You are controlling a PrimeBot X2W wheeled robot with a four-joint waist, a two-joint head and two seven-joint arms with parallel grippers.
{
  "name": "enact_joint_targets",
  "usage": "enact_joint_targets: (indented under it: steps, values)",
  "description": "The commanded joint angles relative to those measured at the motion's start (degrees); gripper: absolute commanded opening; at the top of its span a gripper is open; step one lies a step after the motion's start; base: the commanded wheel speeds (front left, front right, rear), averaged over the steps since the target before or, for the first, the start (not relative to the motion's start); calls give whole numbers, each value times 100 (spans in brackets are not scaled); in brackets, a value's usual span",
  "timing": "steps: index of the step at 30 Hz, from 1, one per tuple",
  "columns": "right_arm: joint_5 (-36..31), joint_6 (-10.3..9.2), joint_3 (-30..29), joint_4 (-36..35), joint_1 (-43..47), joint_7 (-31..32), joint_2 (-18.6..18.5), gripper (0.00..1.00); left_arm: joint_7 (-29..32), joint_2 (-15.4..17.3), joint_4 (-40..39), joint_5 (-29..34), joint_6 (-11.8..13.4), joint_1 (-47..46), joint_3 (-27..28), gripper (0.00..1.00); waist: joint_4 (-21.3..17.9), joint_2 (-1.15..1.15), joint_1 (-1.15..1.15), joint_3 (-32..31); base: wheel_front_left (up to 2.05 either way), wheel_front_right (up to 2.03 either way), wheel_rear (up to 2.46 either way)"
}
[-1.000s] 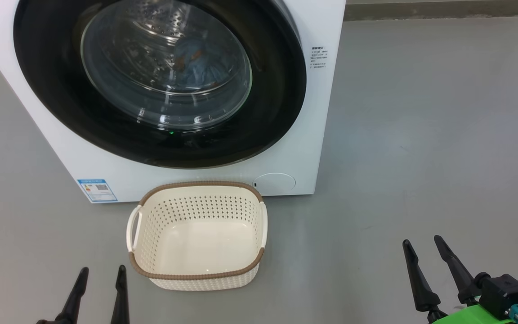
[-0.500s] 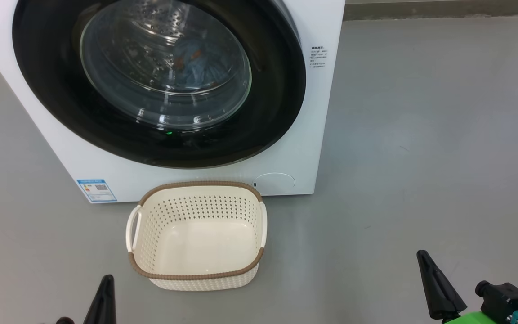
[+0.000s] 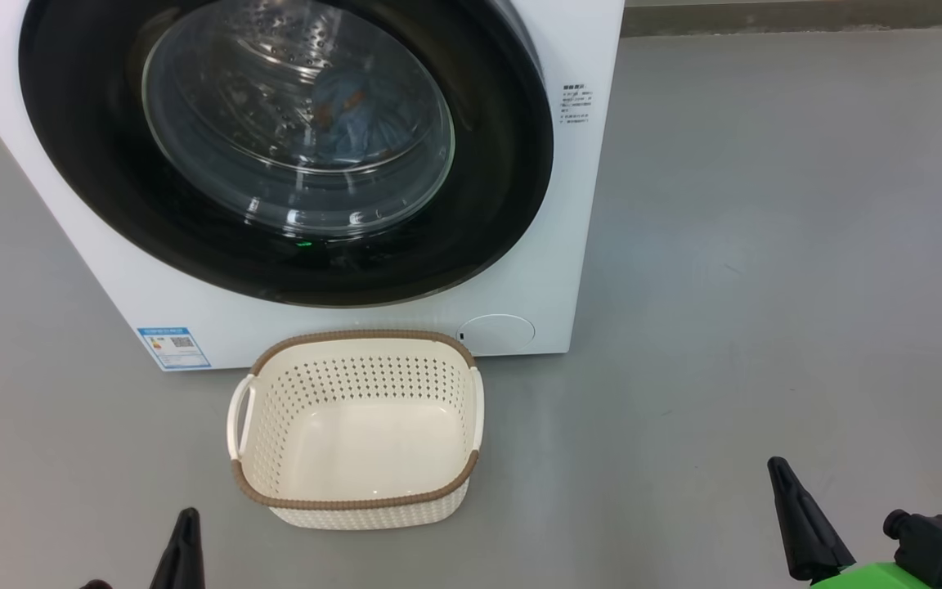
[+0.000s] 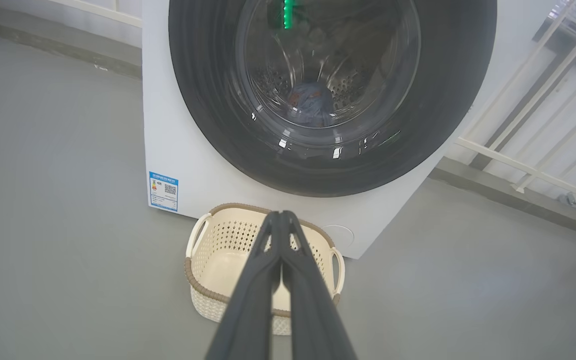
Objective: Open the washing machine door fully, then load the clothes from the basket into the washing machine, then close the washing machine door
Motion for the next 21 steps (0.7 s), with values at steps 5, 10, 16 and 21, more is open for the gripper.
enact_joint_targets:
  steps: [5, 10, 16, 21]
  values:
    - [459, -8, -28, -98, -267, 79, -21, 0, 68, 117, -50, -435, -2, -281, 47, 0, -8, 0, -1, -4, 0, 0, 0]
    - [773, -9, -48, -75, -302, 158, -16, 0, 139, 132, -9, -779, -4, -337, 54, 0, -16, 0, -1, -7, 0, 0, 0]
    - [1146, -11, -73, -48, -343, 252, -9, 0, 226, 146, 33, -1186, -5, -398, 67, 0, -26, 0, -1, -12, 0, 0, 0]
    - [1395, -12, -91, -30, -371, 316, -3, 0, 285, 155, 62, -1456, -5, -439, 76, 0, -32, 0, -1, -14, 0, 0, 0]
